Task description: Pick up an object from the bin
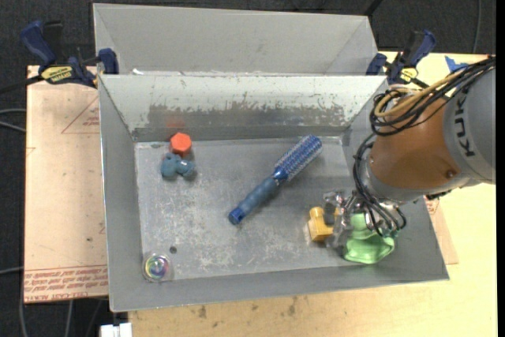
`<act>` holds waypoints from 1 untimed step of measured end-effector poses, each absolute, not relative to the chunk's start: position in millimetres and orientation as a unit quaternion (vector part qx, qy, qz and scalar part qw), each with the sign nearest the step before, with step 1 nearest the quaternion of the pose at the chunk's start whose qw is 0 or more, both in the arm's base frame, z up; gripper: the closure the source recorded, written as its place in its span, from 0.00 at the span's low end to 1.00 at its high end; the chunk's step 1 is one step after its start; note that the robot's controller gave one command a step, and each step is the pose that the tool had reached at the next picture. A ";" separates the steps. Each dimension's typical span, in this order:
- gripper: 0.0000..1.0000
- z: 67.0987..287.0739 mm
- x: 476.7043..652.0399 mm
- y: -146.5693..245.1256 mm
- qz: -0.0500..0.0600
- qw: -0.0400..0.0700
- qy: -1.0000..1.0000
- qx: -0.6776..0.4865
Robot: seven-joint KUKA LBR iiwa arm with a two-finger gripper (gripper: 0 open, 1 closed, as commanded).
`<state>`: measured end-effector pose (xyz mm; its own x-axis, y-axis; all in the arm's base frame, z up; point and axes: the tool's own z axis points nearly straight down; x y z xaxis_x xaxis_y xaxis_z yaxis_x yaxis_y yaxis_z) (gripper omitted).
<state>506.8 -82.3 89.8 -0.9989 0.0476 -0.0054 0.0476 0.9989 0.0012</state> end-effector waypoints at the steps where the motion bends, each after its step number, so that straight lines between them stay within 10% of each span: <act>1: 1.00 255.7 501.3 -100.3 -0.001 0.006 1.000 0.005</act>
Offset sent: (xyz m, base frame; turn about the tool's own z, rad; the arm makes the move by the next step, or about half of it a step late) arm -0.0079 -0.0176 0.1615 -0.0407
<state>501.3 -100.3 255.7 -0.9999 0.0092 -0.0115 0.0092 1.0000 -0.0022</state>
